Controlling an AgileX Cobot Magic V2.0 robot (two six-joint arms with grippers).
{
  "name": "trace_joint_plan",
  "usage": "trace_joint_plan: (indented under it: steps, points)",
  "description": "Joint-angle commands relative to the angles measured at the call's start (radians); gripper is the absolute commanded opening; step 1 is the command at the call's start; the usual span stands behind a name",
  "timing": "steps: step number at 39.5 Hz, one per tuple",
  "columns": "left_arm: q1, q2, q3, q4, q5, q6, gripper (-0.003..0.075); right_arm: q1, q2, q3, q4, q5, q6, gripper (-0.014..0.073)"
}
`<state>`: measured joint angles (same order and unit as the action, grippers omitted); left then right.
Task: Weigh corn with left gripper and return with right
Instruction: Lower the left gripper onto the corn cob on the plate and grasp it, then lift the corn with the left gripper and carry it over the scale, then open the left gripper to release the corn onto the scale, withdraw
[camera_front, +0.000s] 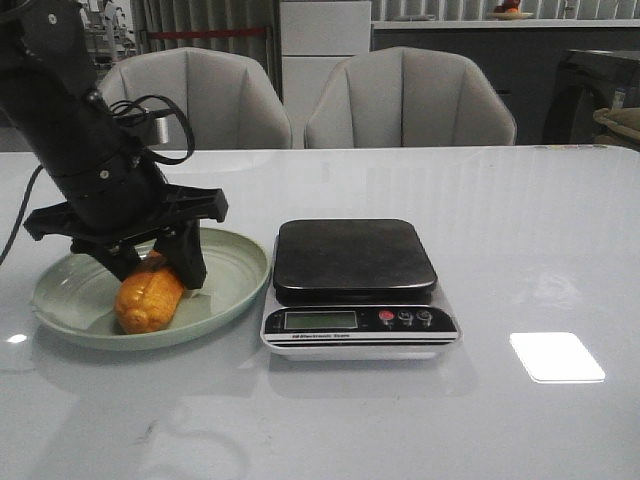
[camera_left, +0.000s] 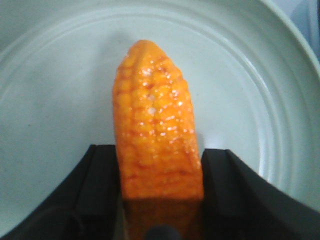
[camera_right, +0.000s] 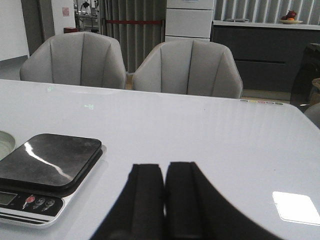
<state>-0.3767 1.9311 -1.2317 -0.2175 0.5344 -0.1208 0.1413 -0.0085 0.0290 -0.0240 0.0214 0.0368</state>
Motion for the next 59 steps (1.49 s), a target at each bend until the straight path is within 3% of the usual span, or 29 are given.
trace_joint_plan:
  steps: [1, 9, 18, 23, 30, 38, 46, 59]
  points:
    - [-0.018, -0.049, -0.082, -0.015, 0.012, 0.003, 0.0182, -0.006, -0.019, 0.007, -0.012, -0.077, -0.002, 0.0155]
    - [-0.093, -0.049, -0.213, -0.015, 0.045, 0.003, 0.0165, -0.006, -0.019, 0.007, -0.012, -0.077, -0.002, 0.0155]
    - [-0.189, -0.034, -0.257, -0.122, -0.049, 0.003, 0.0181, -0.006, -0.019, 0.007, -0.012, -0.077, -0.002, 0.0155]
    - [-0.214, -0.012, -0.257, -0.189, -0.084, 0.003, 0.0277, -0.006, -0.019, 0.007, -0.012, -0.077, -0.002, 0.0155]
    - [-0.219, 0.035, -0.257, -0.32, -0.113, 0.003, 0.0481, -0.006, -0.019, 0.007, -0.012, -0.077, -0.002, 0.0155]
    - [-0.221, 0.049, -0.265, -0.361, -0.128, 0.003, 0.0512, -0.006, -0.019, 0.007, -0.012, -0.077, -0.002, 0.0155]
    - [-0.221, 0.027, -0.293, -0.348, -0.111, 0.003, 0.0512, -0.006, -0.019, 0.007, -0.012, -0.077, -0.002, 0.0155]
    - [-0.219, -0.144, -0.214, -0.082, 0.028, 0.003, 0.0511, -0.006, -0.019, 0.007, -0.012, -0.077, -0.002, 0.0155]
